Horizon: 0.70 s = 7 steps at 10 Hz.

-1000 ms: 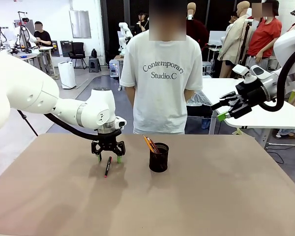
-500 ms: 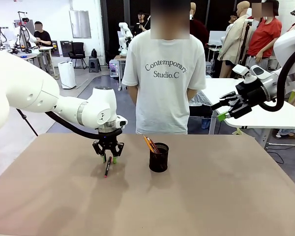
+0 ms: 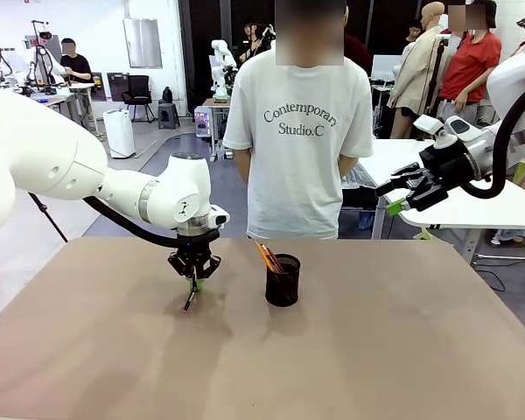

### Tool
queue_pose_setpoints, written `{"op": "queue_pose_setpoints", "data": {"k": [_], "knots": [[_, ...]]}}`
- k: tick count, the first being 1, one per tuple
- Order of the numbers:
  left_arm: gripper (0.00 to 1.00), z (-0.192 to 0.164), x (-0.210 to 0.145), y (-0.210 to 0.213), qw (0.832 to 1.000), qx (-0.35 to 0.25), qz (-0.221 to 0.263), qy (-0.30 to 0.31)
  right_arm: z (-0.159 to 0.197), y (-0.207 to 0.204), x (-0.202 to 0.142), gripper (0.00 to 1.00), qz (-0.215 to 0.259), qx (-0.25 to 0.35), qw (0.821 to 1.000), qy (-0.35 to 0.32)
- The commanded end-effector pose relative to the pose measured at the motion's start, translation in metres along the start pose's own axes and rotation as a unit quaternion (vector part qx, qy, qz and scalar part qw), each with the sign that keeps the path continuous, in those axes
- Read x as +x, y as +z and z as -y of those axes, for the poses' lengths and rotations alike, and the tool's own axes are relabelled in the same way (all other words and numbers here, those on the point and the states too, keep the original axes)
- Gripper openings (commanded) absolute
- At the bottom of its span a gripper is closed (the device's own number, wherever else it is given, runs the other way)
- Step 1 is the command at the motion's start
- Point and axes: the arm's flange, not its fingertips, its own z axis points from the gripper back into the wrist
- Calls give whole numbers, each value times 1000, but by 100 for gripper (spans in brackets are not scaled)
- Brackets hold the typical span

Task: Place the pens into the pen holder.
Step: Pick up a writing instrument from the table and place it into the Pen holder.

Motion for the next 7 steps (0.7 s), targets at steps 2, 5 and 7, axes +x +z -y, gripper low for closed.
{"op": "queue_pose_setpoints", "data": {"k": [2,5,7], "knots": [[0,-5,-17,14,998,-44,35,-33,3,1,5,100,0,1,1000,-6],[0,-15,-35,48,975,-166,84,-124,3,1,5,100,0,1,1000,-6],[0,-33,-46,66,925,-280,131,-219,3,1,5,100,0,1,1000,-6]]}}
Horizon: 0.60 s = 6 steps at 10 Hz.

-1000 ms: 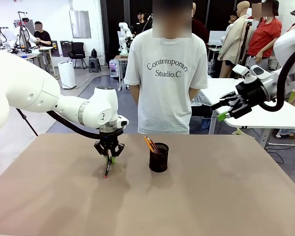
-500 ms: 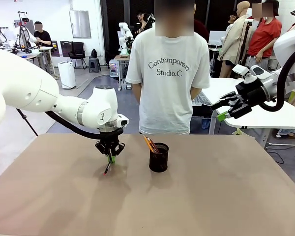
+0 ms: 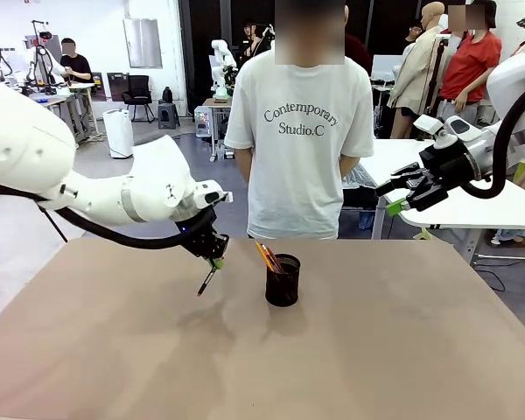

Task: Place the pens into the pen holder.
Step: Pick up a writing instrument from the table and place it into the Pen holder.

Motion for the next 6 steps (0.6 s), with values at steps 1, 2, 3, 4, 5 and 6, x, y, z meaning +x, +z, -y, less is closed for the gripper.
{"op": "queue_pose_setpoints", "data": {"k": [1,2,3,4,5,6], "knots": [[0,-27,-35,26,984,-141,50,-100,3,1,6,100,0,1,1000,-6],[0,-33,-40,35,971,-174,106,-127,3,1,6,100,0,1,1000,-6],[0,-36,-45,41,954,-202,155,-158,3,1,6,100,0,1,1000,-6],[0,-39,-49,44,946,-189,189,-183,3,1,6,100,0,1,1000,-6],[0,-44,-52,48,935,-184,233,-194,3,1,6,100,0,1,1000,-6],[0,-49,-56,54,916,-185,287,-211,3,1,6,100,0,1,1000,-6]]}}
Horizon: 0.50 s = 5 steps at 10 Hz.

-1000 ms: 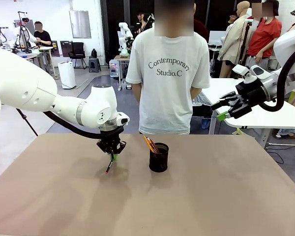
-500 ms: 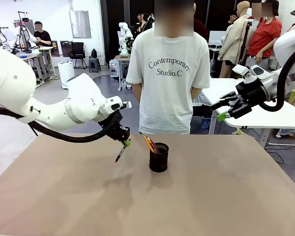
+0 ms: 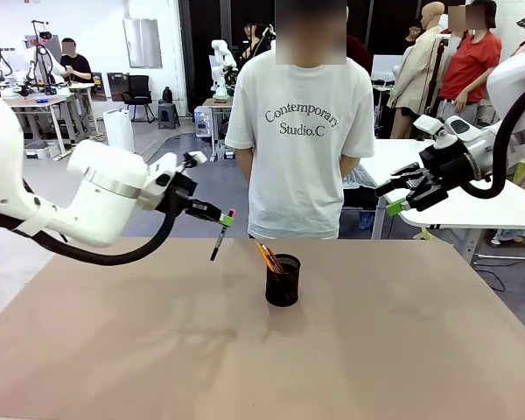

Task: Place the pens into the pen holder.
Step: Pick up a writing instrument from the table and place it into the Pen holder.

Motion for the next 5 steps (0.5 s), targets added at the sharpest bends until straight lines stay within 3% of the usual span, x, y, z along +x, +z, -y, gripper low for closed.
{"op": "queue_pose_setpoints", "data": {"k": [1,3,5], "knots": [[0,15,-40,27,994,-23,90,-60,3,1,6,100,0,1,1000,-6],[0,7,-50,41,979,-66,152,-118,3,1,6,100,0,1,1000,-6],[0,1,-54,49,979,-75,156,-107,3,1,6,100,0,1,1000,-6]]}}
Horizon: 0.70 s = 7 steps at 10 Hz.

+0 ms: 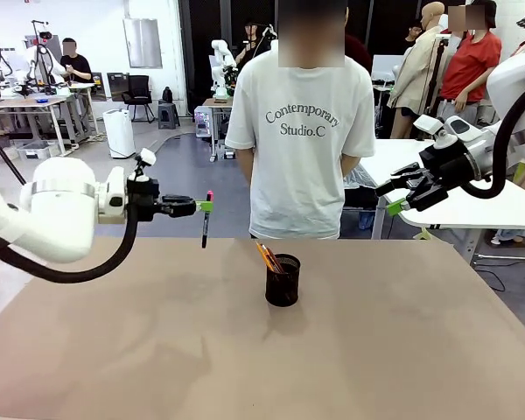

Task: Place the pens into the pen holder.
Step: Pick up a writing instrument from the table and place it into the Pen holder.

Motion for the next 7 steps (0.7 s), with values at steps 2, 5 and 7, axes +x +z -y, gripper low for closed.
{"op": "queue_pose_setpoints", "data": {"k": [2,5,7], "knots": [[0,0,0,0,1000,0,0,0,3,1,6,100,0,1,1000,-6],[0,0,-8,1,1000,-4,-14,22,3,1,6,100,0,1,1000,-6],[0,10,-9,-9,989,-99,53,-92,3,1,6,100,0,1,1000,-6]]}}
